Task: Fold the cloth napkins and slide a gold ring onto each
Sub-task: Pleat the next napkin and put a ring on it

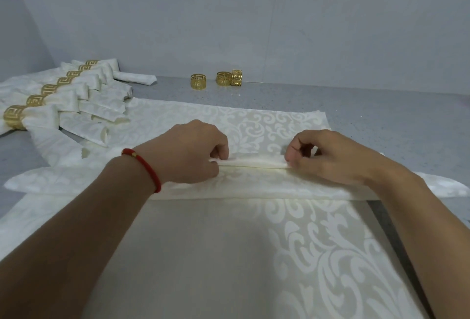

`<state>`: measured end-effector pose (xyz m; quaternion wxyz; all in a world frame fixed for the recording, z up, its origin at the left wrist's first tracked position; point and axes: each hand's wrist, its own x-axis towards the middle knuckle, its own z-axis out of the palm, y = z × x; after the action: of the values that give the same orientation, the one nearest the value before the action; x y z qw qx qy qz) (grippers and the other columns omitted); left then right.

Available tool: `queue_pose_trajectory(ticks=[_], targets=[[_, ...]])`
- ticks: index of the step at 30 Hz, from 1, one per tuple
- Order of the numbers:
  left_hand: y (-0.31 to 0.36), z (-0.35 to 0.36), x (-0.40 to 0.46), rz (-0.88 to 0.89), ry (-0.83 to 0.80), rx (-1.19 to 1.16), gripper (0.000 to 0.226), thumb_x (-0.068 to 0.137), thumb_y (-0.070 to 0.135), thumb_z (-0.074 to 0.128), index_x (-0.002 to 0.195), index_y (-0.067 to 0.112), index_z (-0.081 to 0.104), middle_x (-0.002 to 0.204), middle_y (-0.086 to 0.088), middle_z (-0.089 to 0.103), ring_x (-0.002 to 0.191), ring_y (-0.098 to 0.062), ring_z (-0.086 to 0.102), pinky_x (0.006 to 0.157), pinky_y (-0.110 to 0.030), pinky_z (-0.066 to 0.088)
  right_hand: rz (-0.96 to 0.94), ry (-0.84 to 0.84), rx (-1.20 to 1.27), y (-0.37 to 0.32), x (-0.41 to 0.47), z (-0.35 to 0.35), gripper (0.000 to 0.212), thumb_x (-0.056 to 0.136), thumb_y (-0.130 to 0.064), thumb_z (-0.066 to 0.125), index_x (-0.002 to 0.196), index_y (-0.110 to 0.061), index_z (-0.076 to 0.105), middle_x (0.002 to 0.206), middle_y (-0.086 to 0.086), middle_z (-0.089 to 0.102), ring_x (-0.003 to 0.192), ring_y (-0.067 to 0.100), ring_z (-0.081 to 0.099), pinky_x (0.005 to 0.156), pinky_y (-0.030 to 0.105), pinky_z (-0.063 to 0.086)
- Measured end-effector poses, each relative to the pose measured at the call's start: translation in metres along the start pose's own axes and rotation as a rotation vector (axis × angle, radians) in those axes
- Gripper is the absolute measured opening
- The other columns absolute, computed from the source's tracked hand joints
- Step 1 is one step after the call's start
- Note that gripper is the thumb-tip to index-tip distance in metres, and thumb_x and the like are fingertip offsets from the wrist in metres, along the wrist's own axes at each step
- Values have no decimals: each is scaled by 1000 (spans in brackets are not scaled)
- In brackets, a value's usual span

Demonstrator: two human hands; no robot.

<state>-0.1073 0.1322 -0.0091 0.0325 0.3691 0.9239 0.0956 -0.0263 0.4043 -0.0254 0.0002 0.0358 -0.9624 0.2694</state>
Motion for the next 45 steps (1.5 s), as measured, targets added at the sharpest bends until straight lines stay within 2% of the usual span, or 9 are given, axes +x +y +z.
queue_pose_trajectory(ticks=[5,8,15,20,30,36,39,42,45], targets=[[-7,2,2,-14,88,-143,18,90,19,70,101,33,72,81,11,68,78,-6,62,72,-24,49,-39,-15,-53,0,4,2,12,94,-38,70,106,-38,69,100,-13,63,95,9,59,82,24,47],[-7,7,3,-33,40,-63,26,91,27,70,115,29,65,104,9,59,89,-8,53,80,-24,43,-25,-9,-66,-6,0,1,6,92,-35,73,96,-35,69,96,-16,65,91,0,58,77,19,42],[4,3,-5,32,56,51,14,84,18,65,82,28,55,80,12,57,75,-8,53,61,-26,41,-82,-55,-101,-16,-6,-3,19,88,-20,77,85,-30,61,85,-9,61,67,-2,52,64,12,43],[8,-5,-15,16,-134,28,10,88,25,66,91,34,63,87,14,62,81,-7,60,69,-22,49,-85,-191,11,-11,-11,-10,15,86,-48,75,90,-35,69,90,-9,65,74,2,56,72,25,47],[8,-6,-11,-16,-116,10,14,88,40,72,93,28,65,88,12,62,77,-3,56,62,-17,39,-107,-159,-87,-20,-15,-9,11,92,-32,74,93,-40,68,92,-15,66,80,-3,59,69,15,45],[28,6,-49,-52,13,92,10,97,35,54,99,26,58,101,10,59,98,-14,53,86,-30,44,-243,26,-355,-25,-46,6,16,92,-36,70,106,-40,63,99,-21,56,93,1,56,79,31,53],[36,31,-75,-59,115,128,43,100,44,28,121,26,60,126,7,63,120,-15,55,113,-33,31,-316,120,-416,-18,-65,19,23,96,-36,62,118,-36,64,106,-20,56,95,4,58,74,31,54],[44,49,-97,-71,65,154,84,88,56,-3,151,20,38,161,1,31,150,-14,24,125,-46,12,-311,126,-435,-22,-74,25,30,97,-41,51,121,-33,67,106,-18,60,95,8,62,72,33,56],[46,61,-106,-89,57,106,88,85,59,-12,160,20,13,168,2,4,154,-13,-2,125,-44,1,-248,135,-555,-41,-73,18,39,97,-49,36,110,-34,71,97,-16,64,91,10,64,70,35,54]])
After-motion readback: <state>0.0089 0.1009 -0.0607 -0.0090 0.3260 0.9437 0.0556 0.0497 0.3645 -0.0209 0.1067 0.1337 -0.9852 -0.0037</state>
